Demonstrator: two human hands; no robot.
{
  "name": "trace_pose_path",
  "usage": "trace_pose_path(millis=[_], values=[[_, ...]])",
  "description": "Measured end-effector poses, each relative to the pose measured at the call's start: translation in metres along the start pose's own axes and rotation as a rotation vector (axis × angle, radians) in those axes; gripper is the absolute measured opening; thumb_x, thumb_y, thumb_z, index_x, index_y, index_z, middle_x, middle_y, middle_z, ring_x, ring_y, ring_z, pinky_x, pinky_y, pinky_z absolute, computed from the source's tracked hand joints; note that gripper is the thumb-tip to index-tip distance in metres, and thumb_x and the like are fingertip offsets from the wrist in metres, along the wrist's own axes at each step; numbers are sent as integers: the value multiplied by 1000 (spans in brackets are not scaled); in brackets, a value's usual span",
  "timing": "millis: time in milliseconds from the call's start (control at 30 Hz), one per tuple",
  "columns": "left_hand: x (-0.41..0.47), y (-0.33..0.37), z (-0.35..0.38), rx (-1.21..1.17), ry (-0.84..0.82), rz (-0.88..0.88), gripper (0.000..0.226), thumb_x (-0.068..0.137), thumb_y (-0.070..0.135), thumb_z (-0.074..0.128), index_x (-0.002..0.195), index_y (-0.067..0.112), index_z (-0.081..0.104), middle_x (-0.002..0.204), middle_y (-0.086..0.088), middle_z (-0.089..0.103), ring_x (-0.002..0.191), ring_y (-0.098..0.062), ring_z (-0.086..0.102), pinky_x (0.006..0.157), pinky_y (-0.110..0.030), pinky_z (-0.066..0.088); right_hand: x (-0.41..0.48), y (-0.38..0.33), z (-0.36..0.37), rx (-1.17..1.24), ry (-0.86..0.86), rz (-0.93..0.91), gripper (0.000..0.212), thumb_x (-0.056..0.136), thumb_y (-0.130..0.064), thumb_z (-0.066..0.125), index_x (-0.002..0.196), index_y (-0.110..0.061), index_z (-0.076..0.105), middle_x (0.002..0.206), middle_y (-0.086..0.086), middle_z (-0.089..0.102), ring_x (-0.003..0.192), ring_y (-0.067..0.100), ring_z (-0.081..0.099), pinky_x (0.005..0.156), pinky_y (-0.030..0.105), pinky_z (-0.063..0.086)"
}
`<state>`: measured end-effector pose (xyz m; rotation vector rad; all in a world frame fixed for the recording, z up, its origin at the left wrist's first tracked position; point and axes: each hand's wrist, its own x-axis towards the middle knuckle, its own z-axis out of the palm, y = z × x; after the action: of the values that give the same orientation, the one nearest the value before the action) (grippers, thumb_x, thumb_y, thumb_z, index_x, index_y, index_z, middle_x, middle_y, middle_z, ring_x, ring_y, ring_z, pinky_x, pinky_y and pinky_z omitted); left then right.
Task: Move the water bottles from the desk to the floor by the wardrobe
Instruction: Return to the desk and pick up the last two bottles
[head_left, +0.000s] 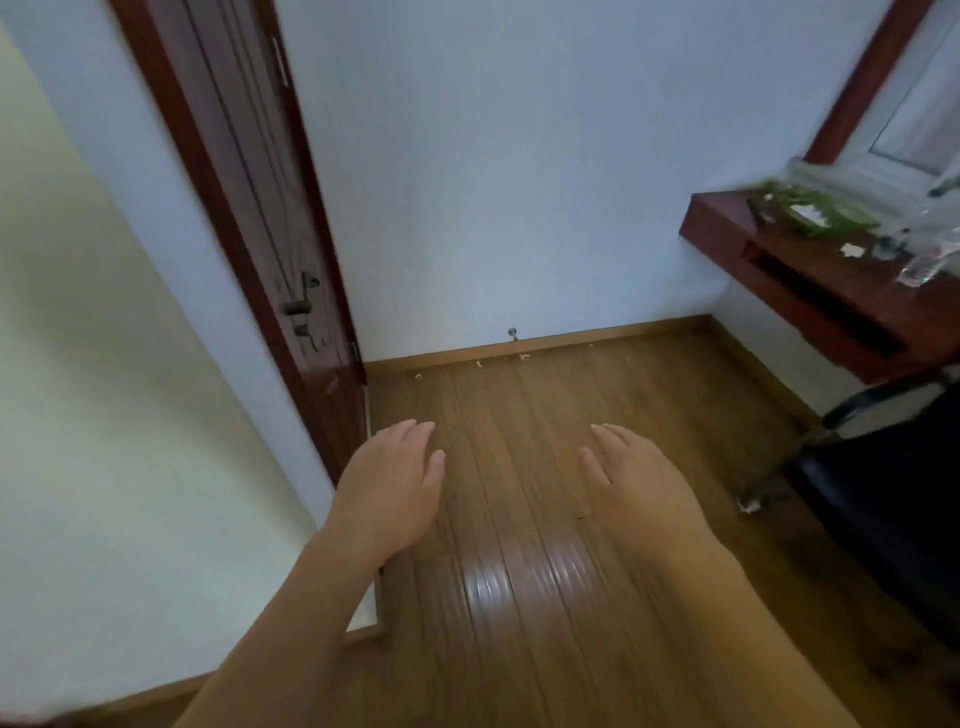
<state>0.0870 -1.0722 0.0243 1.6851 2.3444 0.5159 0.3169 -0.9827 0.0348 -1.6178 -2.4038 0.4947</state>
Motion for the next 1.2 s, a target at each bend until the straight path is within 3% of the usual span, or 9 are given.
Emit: trace_pose_path(millis=[200,600,1200], values=[[74,31,10,2,-91,177,50,103,38,33,150,20,31,155,0,35,143,-16,29,118,-38,24,23,30,-19,2,108,184,50,103,-42,34,149,-20,36,153,-1,39,141,14,33,114,33,25],[184,149,60,25,-183,434,48,103,40,32,148,24,34,151,4,40,139,-14,35,112,-33,29,62,134,-58,7,238,449,51,101,-45,37,148,-24,37,151,-5,42,138,11,37,111,31,29],[338,295,126,15,-210,494,48,103,40,31,148,23,35,151,4,41,139,-13,35,112,-34,30,188,285,-128,36,280,577,50,101,-44,39,147,-25,38,151,-6,42,139,13,37,111,34,32]])
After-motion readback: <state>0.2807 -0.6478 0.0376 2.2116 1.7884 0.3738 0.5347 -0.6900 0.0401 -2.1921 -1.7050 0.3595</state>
